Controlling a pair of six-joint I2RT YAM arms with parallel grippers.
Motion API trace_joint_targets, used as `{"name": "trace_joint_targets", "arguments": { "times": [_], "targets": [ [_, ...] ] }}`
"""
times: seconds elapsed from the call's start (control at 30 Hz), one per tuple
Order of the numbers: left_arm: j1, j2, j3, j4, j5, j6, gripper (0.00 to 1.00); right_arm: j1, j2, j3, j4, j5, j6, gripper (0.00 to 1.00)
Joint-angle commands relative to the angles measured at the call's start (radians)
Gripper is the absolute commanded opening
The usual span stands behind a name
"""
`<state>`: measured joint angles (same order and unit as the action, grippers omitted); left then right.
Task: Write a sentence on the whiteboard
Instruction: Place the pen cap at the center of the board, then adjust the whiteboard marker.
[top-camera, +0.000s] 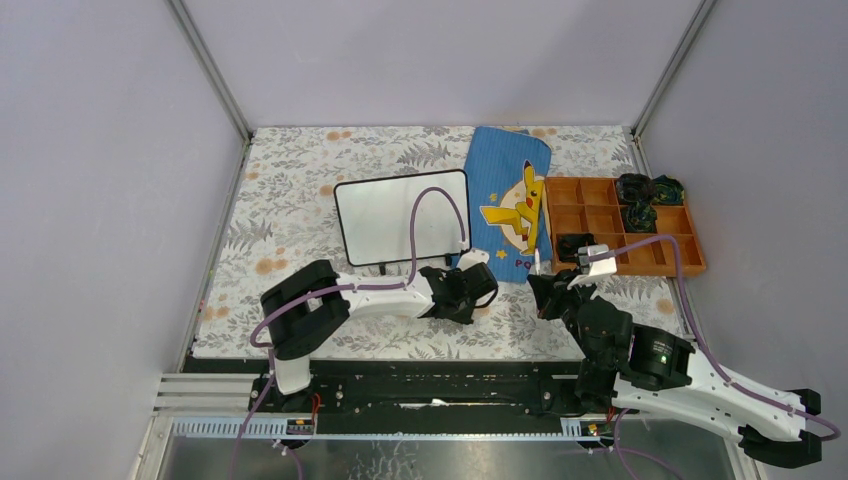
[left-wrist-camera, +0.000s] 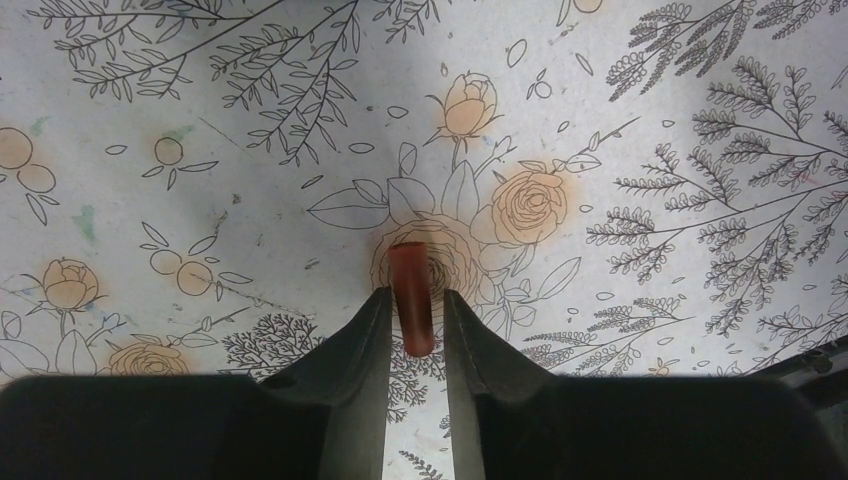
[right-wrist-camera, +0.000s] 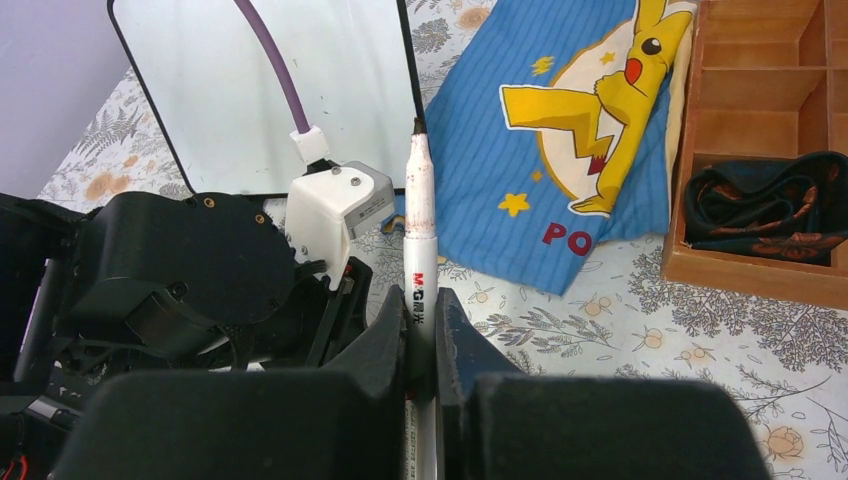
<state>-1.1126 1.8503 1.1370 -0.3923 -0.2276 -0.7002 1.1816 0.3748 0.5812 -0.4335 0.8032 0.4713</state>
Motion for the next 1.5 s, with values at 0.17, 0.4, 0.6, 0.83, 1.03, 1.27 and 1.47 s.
{"name": "trace_joint_targets", "arguments": {
  "times": [0.17,0.4,0.6,0.83,1.03,1.27,1.47],
  "targets": [
    [-0.01,0.006,-0.022,-0.002,-0.041,0.001,0.34,-0.002,-0.015,0.006,0.013,0.028,0.023,0.0],
    [-0.012,-0.023,-0.019,-0.008,-0.06,-0.002,0.43,-0.002,-0.016,0.005,0.009,0.028,0.03,0.0],
    [-0.014,-0.071,-0.007,-0.032,-0.091,-0.01,0.5,-0.002,-0.015,0.009,0.007,0.027,0.035,0.0],
    [-0.032,-0.268,-0.011,-0.069,-0.179,-0.064,0.66,-0.002,-0.01,0.034,0.008,0.017,0.028,0.0],
    [-0.038,-0.624,-0.132,-0.041,-0.345,-0.133,0.92,-0.002,0.021,0.064,0.103,-0.113,-0.092,0.0],
    [-0.038,-1.048,-0.381,0.276,-0.371,-0.039,0.99,-0.002,0.151,0.133,0.255,-0.436,-0.24,0.0],
    [-0.038,-1.322,-0.586,0.646,-0.173,0.112,0.99,-0.002,0.314,0.237,0.322,-0.705,-0.283,0.0]
  ]
}}
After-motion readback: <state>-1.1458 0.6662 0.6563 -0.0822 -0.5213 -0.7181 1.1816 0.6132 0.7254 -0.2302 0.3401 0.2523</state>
